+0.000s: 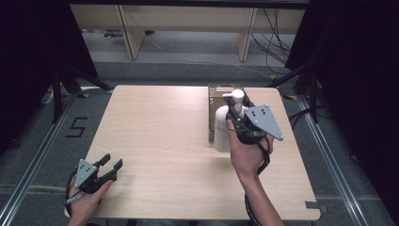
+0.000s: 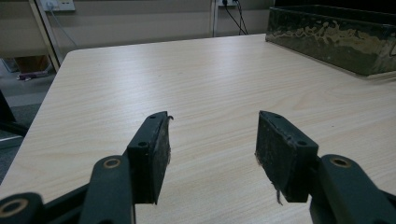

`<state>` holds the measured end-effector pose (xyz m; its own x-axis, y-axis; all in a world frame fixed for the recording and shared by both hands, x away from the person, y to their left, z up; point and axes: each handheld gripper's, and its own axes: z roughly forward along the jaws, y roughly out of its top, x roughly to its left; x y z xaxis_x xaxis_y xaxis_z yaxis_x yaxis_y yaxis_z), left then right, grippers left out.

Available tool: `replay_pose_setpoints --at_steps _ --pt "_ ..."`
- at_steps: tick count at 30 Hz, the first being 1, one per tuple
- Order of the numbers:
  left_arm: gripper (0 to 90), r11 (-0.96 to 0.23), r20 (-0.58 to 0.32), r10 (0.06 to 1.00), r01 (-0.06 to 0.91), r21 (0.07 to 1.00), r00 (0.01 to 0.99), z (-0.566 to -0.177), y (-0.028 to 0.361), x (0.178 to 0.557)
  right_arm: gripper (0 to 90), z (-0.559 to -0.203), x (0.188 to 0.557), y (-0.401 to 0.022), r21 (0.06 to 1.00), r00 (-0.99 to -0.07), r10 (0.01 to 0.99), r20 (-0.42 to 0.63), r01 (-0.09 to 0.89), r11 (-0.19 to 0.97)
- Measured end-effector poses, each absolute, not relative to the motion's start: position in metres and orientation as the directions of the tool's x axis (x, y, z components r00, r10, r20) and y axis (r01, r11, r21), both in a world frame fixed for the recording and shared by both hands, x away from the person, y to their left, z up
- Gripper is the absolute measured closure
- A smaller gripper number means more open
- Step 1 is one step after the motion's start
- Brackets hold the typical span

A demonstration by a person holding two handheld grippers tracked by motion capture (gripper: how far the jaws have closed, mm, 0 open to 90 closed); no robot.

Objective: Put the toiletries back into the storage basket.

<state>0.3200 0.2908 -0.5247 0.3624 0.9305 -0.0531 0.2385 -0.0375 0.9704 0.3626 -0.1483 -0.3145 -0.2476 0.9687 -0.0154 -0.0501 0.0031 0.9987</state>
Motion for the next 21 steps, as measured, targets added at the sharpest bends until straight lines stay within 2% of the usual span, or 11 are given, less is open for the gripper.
replay_pose_setpoints --at_steps 8,21 --pt "44.1 -0.037 -0.053 0.930 0.238 0.970 0.362 -0.5247 0.2908 0.3200 60.5 -0.3113 0.3659 -0.1541 0.997 -0.225 0.973 -0.042 -0.074 0.026" --pt "44.1 -0.037 -0.053 0.930 0.238 0.971 0.363 -0.5247 0.2909 0.3200 60.6 -0.3051 0.3700 -0.1580 0.998 -0.216 0.976 -0.024 -0.066 0.010"
